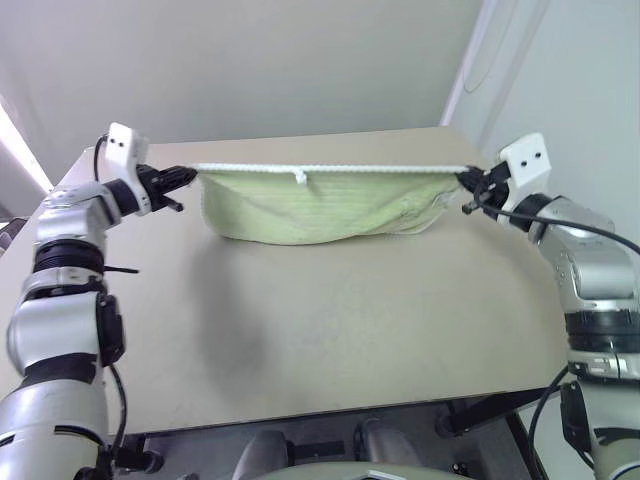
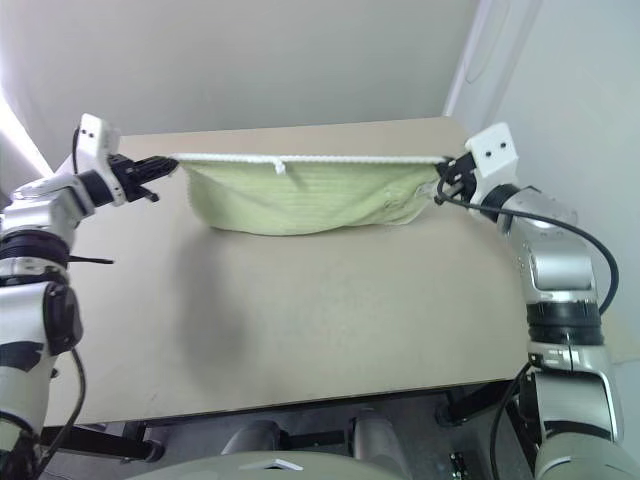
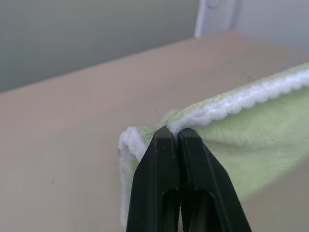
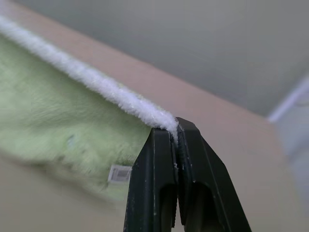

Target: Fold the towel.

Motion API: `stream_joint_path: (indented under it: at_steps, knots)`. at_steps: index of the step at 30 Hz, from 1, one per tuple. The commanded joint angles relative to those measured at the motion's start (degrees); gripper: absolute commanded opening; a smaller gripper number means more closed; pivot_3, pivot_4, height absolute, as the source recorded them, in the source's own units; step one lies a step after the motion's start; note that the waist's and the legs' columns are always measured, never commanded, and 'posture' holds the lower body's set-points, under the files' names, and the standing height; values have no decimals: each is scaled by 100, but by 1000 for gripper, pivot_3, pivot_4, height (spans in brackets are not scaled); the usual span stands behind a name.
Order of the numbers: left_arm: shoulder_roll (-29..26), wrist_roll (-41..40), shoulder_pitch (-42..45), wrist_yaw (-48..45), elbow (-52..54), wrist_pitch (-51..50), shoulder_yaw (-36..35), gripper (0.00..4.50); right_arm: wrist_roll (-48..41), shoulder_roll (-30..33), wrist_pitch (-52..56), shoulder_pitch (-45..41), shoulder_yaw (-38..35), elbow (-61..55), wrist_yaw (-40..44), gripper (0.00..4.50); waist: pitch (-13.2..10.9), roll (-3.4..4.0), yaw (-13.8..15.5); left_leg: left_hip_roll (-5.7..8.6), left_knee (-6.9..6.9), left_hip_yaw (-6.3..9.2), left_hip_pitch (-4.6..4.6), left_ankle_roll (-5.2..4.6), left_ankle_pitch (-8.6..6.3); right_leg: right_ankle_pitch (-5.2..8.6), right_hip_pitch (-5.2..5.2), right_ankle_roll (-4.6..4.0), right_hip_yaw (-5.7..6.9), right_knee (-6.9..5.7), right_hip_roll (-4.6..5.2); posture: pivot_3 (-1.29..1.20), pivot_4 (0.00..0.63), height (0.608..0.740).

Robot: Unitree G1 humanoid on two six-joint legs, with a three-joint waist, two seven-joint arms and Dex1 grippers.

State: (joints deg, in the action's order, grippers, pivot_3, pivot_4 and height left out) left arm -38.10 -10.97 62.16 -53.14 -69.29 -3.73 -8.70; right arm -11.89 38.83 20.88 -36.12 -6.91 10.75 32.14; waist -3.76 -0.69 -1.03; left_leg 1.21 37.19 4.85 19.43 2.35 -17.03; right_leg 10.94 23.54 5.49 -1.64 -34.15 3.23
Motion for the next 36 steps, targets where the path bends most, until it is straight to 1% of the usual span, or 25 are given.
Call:
stream_joint_path:
  at_steps: [1, 4, 6, 11, 13, 15, 18, 21, 25, 27, 30, 36]
  knots:
    - [-147, 203, 390, 700, -280, 463, -148, 0, 274, 168, -393, -402, -258, 453, -340, 21, 0, 0, -8, 0, -5, 0, 1, 0, 0, 0, 2, 0, -1, 0, -1, 0, 0, 740]
    - [-50, 348, 516, 854, -412, 668, -88, 0, 314, 263, -536, -507, -310, 654, -303, 21, 0, 0, 7, 0, -9, 0, 2, -1, 0, -3, 3, -5, -1, 3, -1, 0, 0, 740]
    - [-40, 416, 526, 626, -420, 723, -33, 0, 309, 342, -530, -390, -305, 561, -175, 21, 0, 0, 8, 2, -8, -1, 2, -1, -1, -4, 1, -6, -3, 5, 0, 0, 0, 740]
    - [-178, 548, 440, -25, -387, 639, 58, 0, 97, 490, -376, 213, -367, -73, 202, 21, 0, 0, 8, 3, -8, -2, 4, -2, -1, -3, 2, -5, -5, 5, 0, 0, 0, 740]
    - [-513, 662, 115, -1141, -199, 496, 271, 0, -378, 709, 9, 1139, -559, -1054, 811, 21, 1, 2, 6, 3, -7, -2, 6, -2, -1, -2, 3, -3, -5, 5, 0, 0, 0, 740]
    - [-738, 724, -126, -1852, -35, 385, 416, 0, -712, 865, 313, 1742, -703, -1711, 1151, 21, 3, 4, -34, 2, -9, -3, -2, -19, -10, 6, 0, -11, -6, -2, -3, 0, 0, 740]
    - [-1001, 746, -483, -2484, 266, 210, 551, 0, -1082, 1051, 708, 2407, -897, -2413, 1396, 21, 2, 5, -81, 0, -2, -4, -2, -30, -17, 9, 1, -18, -10, -6, -7, 0, 0, 740]
    - [-1247, 693, -1076, -3015, 770, 74, 617, 0, -1420, 1173, 1046, 3198, -1182, -3184, 1613, 21, 2, 1, -68, -2, 16, -3, -2, -30, -17, 28, -6, -25, -10, -10, -6, 0, 0, 740]
    - [-1432, 505, -1797, -3313, 1538, -198, 517, 0, -1690, 1237, 1369, 3954, -1609, -3817, 1701, 21, 2, 1, -6, -6, 21, -3, -8, -30, -17, 28, -14, -27, -9, -10, -6, 0, 0, 740]
    - [-1474, 422, -2011, -3332, 1850, -343, 477, 0, -1761, 1250, 1438, 4100, -1709, -3940, 1692, 21, 1, 0, 23, -7, 24, -3, -11, -30, -17, 28, -16, -28, -9, -10, -6, 0, 0, 740]
    - [-1672, 213, -2650, -3544, 2652, -712, 411, 0, -1942, 1274, 1606, 4607, -1998, -4236, 1859, 21, 2, -1, 36, -7, 29, -2, -6, -29, -17, 28, -15, -28, -9, -10, -5, 0, 0, 740]
    - [-1764, 9, -2997, -3425, 3232, -1053, 370, 0, -2038, 1305, 1657, 4730, -2082, -4323, 1844, 21, 2, -2, 42, -7, 28, -3, -5, -30, -18, 28, -14, -27, -9, -6, -4, 0, 0, 740]
